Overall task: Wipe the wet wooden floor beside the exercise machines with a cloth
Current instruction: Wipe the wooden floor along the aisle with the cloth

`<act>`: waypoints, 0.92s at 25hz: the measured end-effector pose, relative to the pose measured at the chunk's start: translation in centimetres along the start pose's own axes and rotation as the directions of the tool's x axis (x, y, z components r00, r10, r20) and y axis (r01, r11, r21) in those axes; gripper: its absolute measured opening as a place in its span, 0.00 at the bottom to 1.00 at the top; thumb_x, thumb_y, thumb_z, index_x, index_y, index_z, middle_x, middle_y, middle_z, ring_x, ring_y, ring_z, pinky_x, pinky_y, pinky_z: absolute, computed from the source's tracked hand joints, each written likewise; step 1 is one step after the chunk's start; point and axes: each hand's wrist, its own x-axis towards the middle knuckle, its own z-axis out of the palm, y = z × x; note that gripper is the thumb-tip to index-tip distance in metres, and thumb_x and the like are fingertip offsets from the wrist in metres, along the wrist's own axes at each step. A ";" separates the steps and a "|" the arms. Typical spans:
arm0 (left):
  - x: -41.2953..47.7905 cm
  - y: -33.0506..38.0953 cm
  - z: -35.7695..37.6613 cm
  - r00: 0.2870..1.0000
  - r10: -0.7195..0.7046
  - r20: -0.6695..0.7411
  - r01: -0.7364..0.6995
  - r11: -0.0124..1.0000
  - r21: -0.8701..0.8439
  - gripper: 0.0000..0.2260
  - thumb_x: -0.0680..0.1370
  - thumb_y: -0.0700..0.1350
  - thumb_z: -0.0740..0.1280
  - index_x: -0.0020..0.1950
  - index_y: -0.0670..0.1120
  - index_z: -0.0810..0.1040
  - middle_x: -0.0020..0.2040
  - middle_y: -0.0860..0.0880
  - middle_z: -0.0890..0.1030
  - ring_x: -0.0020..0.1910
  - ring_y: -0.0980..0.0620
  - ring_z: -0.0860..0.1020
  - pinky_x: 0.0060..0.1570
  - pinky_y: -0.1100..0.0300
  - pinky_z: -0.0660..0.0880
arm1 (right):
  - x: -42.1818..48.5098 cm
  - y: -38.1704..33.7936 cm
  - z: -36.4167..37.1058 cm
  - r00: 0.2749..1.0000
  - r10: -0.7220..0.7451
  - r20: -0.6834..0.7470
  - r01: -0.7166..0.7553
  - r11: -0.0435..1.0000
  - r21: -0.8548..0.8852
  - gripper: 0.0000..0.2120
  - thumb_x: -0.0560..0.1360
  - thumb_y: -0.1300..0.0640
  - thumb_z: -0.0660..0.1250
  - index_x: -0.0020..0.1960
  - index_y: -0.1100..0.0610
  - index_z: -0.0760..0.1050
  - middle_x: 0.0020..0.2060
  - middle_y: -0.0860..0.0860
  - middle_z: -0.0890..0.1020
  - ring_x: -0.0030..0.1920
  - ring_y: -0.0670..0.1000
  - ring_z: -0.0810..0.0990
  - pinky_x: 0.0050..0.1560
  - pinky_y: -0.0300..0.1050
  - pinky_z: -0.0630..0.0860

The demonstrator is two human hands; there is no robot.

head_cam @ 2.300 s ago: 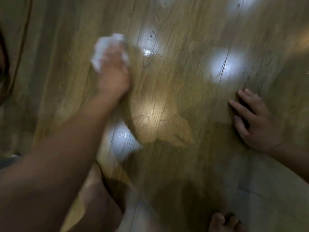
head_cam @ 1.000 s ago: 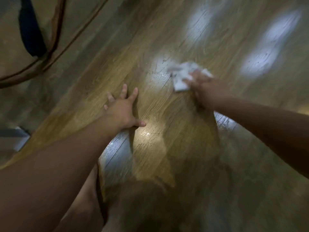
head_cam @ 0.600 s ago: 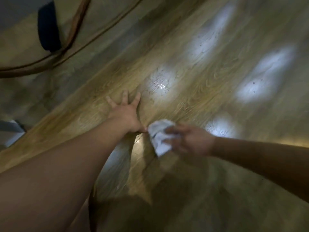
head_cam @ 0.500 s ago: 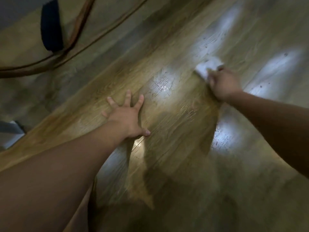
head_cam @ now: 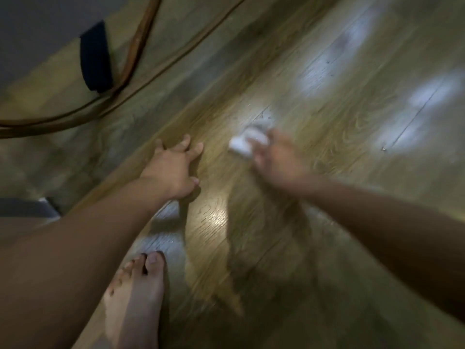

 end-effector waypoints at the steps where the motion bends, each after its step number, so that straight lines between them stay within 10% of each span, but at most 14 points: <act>1: 0.3 0.4 0.2 1.000 0.009 0.002 -0.009 1.000 -0.012 0.39 0.75 0.58 0.70 0.79 0.63 0.50 0.81 0.56 0.47 0.76 0.30 0.51 0.73 0.36 0.59 | 3.0 4.0 -1.6 0.976 0.218 -0.018 -0.218 0.974 -0.052 0.19 0.80 0.50 0.55 0.70 0.47 0.70 0.71 0.61 0.67 0.63 0.64 0.75 0.64 0.51 0.73; 5: 0.8 0.5 -0.7 1.000 0.010 0.014 -0.009 0.998 -0.066 0.40 0.74 0.58 0.70 0.79 0.63 0.51 0.81 0.55 0.46 0.77 0.30 0.49 0.72 0.33 0.58 | 7.5 3.1 -2.4 0.822 0.560 -0.104 -0.568 0.819 -0.075 0.19 0.80 0.54 0.56 0.70 0.54 0.69 0.71 0.64 0.66 0.63 0.65 0.74 0.63 0.58 0.72; 8: 1.3 -0.1 -0.5 0.994 0.061 0.091 -0.055 0.996 -0.063 0.42 0.68 0.61 0.65 0.79 0.62 0.50 0.81 0.53 0.45 0.77 0.31 0.51 0.71 0.32 0.57 | 0.6 -8.8 1.8 0.983 0.008 0.182 -0.009 1.000 0.005 0.25 0.81 0.52 0.52 0.76 0.54 0.63 0.75 0.60 0.65 0.68 0.62 0.72 0.61 0.59 0.76; 11: 1.2 -0.4 -1.3 0.986 0.081 0.147 -0.066 0.993 -0.102 0.41 0.69 0.55 0.64 0.79 0.61 0.50 0.81 0.52 0.43 0.77 0.29 0.48 0.72 0.32 0.56 | -0.8 -6.6 -0.2 0.936 -0.307 0.175 0.317 0.948 -0.036 0.27 0.77 0.49 0.54 0.77 0.48 0.64 0.71 0.54 0.71 0.62 0.59 0.79 0.51 0.55 0.81; 13: 0.4 0.5 -1.6 0.989 0.050 0.138 -0.030 0.988 -0.149 0.39 0.72 0.47 0.65 0.79 0.61 0.51 0.81 0.54 0.43 0.76 0.28 0.44 0.72 0.30 0.54 | 4.5 2.1 -3.0 0.985 0.084 0.150 -0.049 0.973 -0.226 0.27 0.78 0.46 0.55 0.76 0.50 0.64 0.69 0.56 0.72 0.63 0.62 0.77 0.59 0.54 0.77; 15: -0.3 1.6 -1.8 0.992 0.000 0.128 0.035 0.963 -0.267 0.38 0.74 0.42 0.65 0.80 0.61 0.53 0.81 0.57 0.42 0.77 0.31 0.38 0.72 0.28 0.46 | 9.6 8.8 -5.4 0.868 0.492 0.063 -0.457 0.843 -0.285 0.28 0.77 0.52 0.57 0.76 0.55 0.60 0.69 0.64 0.70 0.68 0.66 0.70 0.66 0.59 0.71; 17: -0.7 2.1 -1.9 0.996 -0.055 0.067 0.079 0.898 -0.432 0.35 0.74 0.38 0.64 0.78 0.60 0.60 0.81 0.57 0.48 0.78 0.34 0.37 0.71 0.31 0.41 | 11.2 6.0 -4.9 0.809 0.585 -0.056 -0.581 0.783 -0.221 0.27 0.78 0.61 0.58 0.76 0.54 0.59 0.67 0.64 0.70 0.67 0.65 0.70 0.64 0.58 0.71; 20: -0.9 3.9 -2.2 0.968 -0.107 -0.227 -0.064 0.768 -0.637 0.26 0.74 0.36 0.63 0.71 0.53 0.74 0.73 0.50 0.71 0.75 0.41 0.63 0.74 0.52 0.57 | 4.1 -5.9 -1.1 0.969 0.181 0.170 -0.165 0.981 -0.107 0.20 0.79 0.56 0.61 0.71 0.53 0.70 0.66 0.57 0.72 0.61 0.58 0.78 0.55 0.50 0.75; 23: 0.8 8.9 -4.3 0.963 0.052 -0.264 -0.206 0.771 -0.602 0.26 0.75 0.36 0.63 0.73 0.49 0.72 0.74 0.46 0.69 0.73 0.48 0.67 0.70 0.64 0.60 | -5.1 -7.0 -0.6 0.948 -0.100 0.303 0.103 0.995 0.009 0.28 0.75 0.51 0.66 0.75 0.47 0.69 0.67 0.58 0.73 0.54 0.61 0.82 0.46 0.48 0.79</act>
